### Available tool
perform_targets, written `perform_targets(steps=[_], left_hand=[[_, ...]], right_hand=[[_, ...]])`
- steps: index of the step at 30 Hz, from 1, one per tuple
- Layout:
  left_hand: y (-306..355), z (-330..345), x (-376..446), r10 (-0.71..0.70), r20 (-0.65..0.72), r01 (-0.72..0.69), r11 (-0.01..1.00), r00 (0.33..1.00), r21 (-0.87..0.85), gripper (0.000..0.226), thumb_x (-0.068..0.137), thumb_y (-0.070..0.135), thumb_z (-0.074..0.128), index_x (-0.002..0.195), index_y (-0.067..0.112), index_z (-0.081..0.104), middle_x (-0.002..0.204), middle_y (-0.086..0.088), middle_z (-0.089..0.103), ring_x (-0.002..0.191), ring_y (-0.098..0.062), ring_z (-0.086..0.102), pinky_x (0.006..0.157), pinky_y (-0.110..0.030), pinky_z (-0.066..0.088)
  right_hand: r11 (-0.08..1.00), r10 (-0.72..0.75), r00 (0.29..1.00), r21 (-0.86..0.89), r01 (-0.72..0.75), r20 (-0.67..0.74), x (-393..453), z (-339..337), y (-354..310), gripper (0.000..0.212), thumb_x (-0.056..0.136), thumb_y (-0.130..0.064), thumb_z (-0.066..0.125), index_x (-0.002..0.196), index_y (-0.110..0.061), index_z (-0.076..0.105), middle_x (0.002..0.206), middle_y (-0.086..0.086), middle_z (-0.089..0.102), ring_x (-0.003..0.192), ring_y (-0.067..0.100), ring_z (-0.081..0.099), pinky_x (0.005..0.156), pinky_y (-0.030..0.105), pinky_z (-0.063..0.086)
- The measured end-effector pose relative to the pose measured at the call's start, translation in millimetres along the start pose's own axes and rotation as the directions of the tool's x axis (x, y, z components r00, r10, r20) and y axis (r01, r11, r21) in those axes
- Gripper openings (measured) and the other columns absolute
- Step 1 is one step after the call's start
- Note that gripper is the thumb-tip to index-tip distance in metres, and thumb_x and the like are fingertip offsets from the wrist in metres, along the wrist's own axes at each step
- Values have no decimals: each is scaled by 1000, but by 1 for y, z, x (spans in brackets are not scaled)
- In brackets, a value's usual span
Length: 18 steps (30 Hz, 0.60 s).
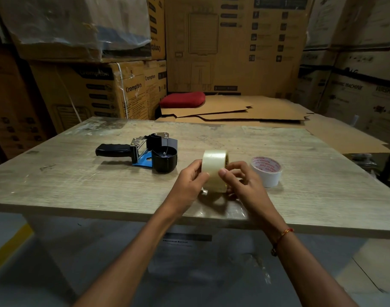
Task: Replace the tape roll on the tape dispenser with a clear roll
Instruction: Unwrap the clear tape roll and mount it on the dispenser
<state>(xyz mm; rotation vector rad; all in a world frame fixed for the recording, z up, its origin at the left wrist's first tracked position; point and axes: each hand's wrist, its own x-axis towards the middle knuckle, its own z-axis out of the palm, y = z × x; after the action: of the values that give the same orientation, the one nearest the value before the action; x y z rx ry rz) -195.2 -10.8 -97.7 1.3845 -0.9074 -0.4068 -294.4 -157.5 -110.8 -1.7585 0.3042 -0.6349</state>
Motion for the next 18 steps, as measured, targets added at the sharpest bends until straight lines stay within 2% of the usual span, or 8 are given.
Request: perform_targets(steps=[2, 4, 6, 8, 11, 14, 16, 18], left_hand=[[-2, 4, 0, 4, 8, -4, 1000, 1000, -6, 39, 90, 22, 49, 128, 14, 56, 105, -4, 67, 89, -9, 66, 67, -26, 54], [-4, 5, -1, 15, 22, -15, 1000, 1000, 15, 36, 92, 13, 50, 128, 18, 57, 105, -5, 69, 91, -10, 67, 70, -26, 54], [-5, 6, -2, 23, 41, -26, 997, 999, 72, 39, 94, 3, 50, 128, 20, 56, 105, -5, 69, 92, -11, 66, 72, -24, 52], [-5, 6, -3, 32, 37, -35, 994, 999, 100, 40, 95, -1, 50, 128, 21, 55, 107, -4, 70, 94, -9, 67, 74, -22, 52], [-6, 6, -2, 49, -16, -47, 994, 999, 96, 38, 95, 1, 52, 124, 25, 57, 108, -2, 73, 98, -14, 69, 78, -29, 56], [-9, 3, 1, 15, -83, -14, 1000, 996, 19, 35, 97, 1, 52, 124, 21, 58, 111, -4, 74, 103, -18, 70, 85, -32, 57], [-9, 1, 2, -14, -100, 11, 1000, 995, -29, 34, 98, 5, 53, 129, 15, 57, 113, -6, 73, 106, -21, 69, 90, -35, 56], [-9, 0, 2, -22, -109, 16, 998, 994, -55, 33, 98, 7, 53, 129, 18, 58, 112, -5, 74, 106, -21, 69, 89, -35, 57]], right_hand=[[1000, 1, 1000, 31, -1, -22, -1, 1, 0, 42, 79, -65, 71, 94, -26, 69, 95, 4, 72, 76, 16, 68, 64, 30, 54], [996, 21, 999, 90, -17, -40, 0, 2, -1, 48, 80, -65, 68, 92, -18, 73, 89, 9, 72, 72, 17, 65, 63, 33, 52], [987, 56, 998, 153, -50, -41, 2, 2, 1, 58, 82, -68, 66, 95, -12, 75, 97, 23, 70, 72, 25, 63, 65, 40, 51], [984, 75, 996, 163, -67, -40, 3, 1, 2, 62, 83, -70, 62, 96, -11, 76, 100, 29, 69, 70, 29, 61, 69, 46, 51], [998, 40, 999, 55, -39, -13, 2, 2, 3, 68, 85, -76, 54, 100, -14, 76, 105, 20, 71, 82, 35, 70, 78, 51, 59], [995, -67, 998, -75, 67, 14, -1, 3, 0, 53, 84, -69, 59, 104, -22, 73, 119, 0, 60, 93, 25, 70, 79, 51, 62], [975, -114, 992, -183, 123, 57, -2, 3, 0, 33, 91, -51, 64, 106, -23, 71, 116, -3, 63, 86, 19, 72, 77, 49, 62], [973, -110, 989, -193, 128, 99, -2, 1, 1, 20, 95, -36, 66, 110, -22, 68, 109, -2, 70, 82, 18, 73, 77, 47, 62]])
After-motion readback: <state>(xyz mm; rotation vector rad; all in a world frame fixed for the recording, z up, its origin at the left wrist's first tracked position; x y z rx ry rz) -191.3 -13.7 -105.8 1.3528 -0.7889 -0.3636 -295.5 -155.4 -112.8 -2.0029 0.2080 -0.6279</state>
